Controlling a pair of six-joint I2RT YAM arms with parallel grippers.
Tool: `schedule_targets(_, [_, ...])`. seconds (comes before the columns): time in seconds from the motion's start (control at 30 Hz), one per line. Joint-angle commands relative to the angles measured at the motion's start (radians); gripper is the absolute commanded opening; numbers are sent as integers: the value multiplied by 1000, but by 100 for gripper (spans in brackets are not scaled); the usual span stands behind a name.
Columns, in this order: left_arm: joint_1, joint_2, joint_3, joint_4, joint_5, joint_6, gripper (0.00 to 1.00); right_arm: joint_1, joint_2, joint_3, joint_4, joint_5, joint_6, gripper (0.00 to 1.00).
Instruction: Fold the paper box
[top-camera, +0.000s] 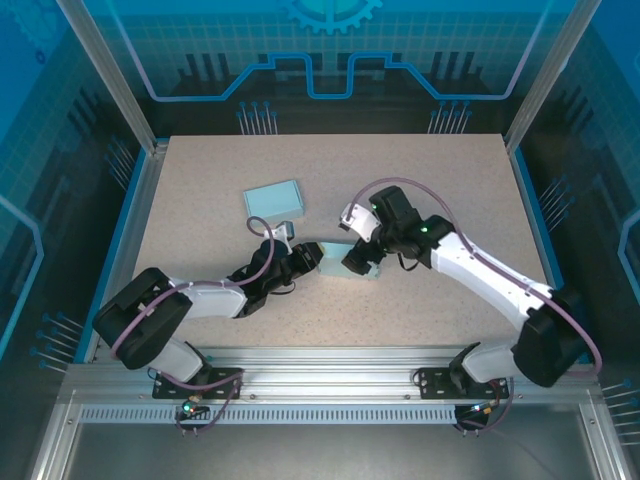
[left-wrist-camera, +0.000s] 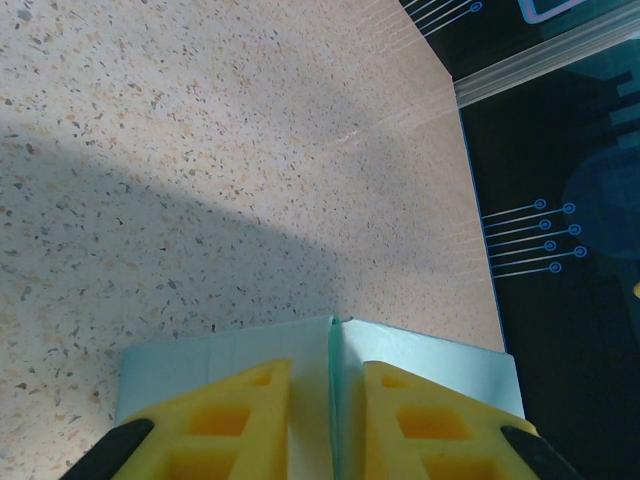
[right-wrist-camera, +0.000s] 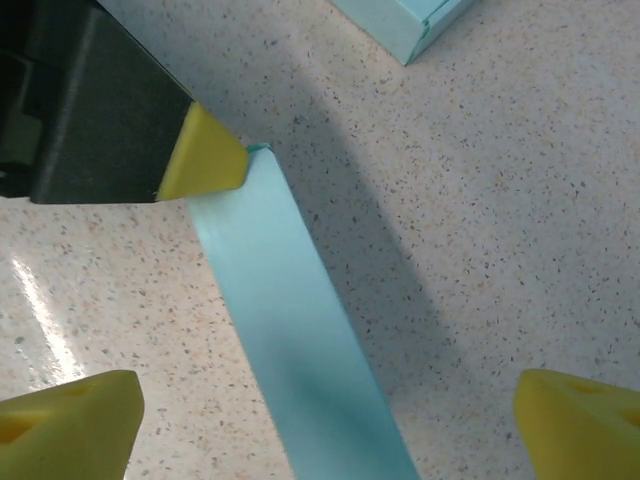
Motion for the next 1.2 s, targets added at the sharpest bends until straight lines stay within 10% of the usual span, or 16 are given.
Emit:
schedule_targets(0.0, [-3,71,-47,-272,1,37,22,28,86,86,-132,-2,-123,93])
schedule_targets(0.63, [-4,50,-58,-279,-9,33,23,76,424,203,-167,176,-144,69])
schedule_targets(0.8, [-3,-2,-69,-308,-33,29,31,83,384,190,-151,175,-146,37])
schedule_targets(1.17, [7,-489,-78,-701,-309,88,63,150,296,79,91,435,-205,23])
